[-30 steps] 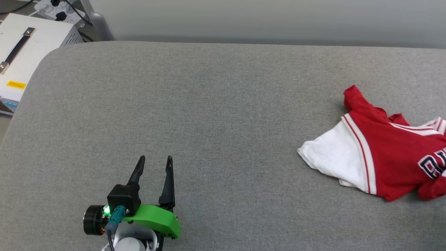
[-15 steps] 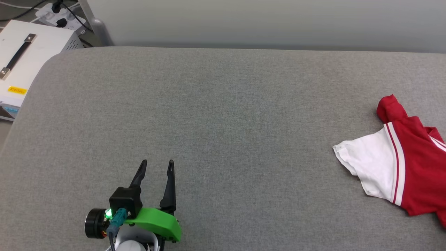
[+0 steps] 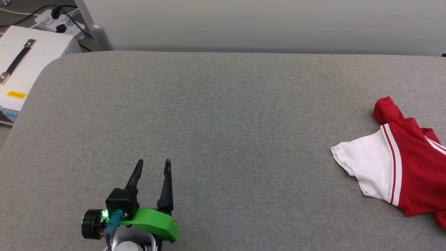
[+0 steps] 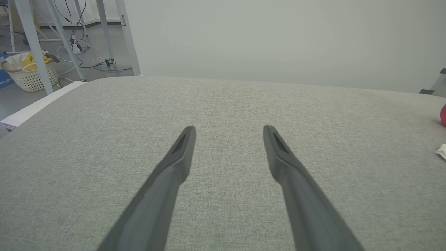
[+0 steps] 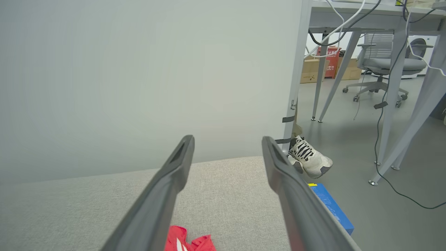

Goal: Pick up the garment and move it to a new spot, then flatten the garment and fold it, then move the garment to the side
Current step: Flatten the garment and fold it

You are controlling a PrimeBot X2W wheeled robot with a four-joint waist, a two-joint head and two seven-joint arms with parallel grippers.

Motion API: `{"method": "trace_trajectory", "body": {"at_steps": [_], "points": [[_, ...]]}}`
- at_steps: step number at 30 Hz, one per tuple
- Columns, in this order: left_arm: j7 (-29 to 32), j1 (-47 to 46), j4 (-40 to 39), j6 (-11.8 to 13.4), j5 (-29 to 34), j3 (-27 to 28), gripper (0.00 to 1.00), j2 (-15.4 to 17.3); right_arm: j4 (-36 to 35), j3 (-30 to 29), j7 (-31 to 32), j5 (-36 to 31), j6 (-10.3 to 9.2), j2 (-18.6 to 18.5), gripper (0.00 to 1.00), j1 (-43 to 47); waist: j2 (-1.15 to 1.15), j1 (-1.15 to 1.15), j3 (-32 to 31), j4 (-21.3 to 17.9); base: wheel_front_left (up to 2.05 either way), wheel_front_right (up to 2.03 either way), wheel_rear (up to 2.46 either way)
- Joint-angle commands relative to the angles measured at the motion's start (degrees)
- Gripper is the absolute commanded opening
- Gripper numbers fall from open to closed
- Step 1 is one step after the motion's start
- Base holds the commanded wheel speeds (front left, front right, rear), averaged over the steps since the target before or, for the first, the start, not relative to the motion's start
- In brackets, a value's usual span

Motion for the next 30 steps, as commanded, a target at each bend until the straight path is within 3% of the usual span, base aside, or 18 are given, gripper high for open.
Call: {"method": "trace_trajectory", "body": {"at_steps": [1,6,10,18,23,30], "points": [[-0.3,0.5,-0.3,0.0,0.5,0.2,1.0,-0.2,-3.3,0.6,2.1,-1.8,-0.04,0.7,1.0,-1.1,0.0,0.0,0.1,0.2,0.0,0.0,0.0],[-0.3,0.4,-0.6,0.1,0.4,0.1,1.0,-0.2,-17.9,7.0,14.7,-6.9,-0.04,0.7,1.0,-1.8,0.0,0.0,0.5,0.8,0.0,0.0,0.0],[-0.3,-0.1,-0.8,0.2,0.2,-0.2,1.0,-0.2,-24.5,15.5,28.4,-5.2,-0.04,-2.0,1.0,-2.3,0.0,0.0,1.1,1.4,0.0,0.0,0.0],[-0.3,-1.5,-1.3,0.4,-0.2,-0.7,1.0,-0.2,-24.9,28.3,52.0,3.6,-0.04,-11.1,1.0,-4.6,0.0,0.0,3.1,2.9,0.0,0.0,0.0],[-0.3,-2.7,-2.0,0.6,-0.4,-1.1,1.0,-0.2,-19.9,33.7,56.9,6.4,-0.04,-11.6,1.0,-6.9,0.0,0.0,4.8,4.0,0.0,0.0,0.0],[-0.3,-4.2,-2.6,0.7,-0.5,-1.8,1.0,-0.2,-8.2,41.8,55.2,6.6,-0.04,-8.5,1.0,-11.2,0.0,0.0,7.2,5.4,0.0,0.0,0.0]]}}
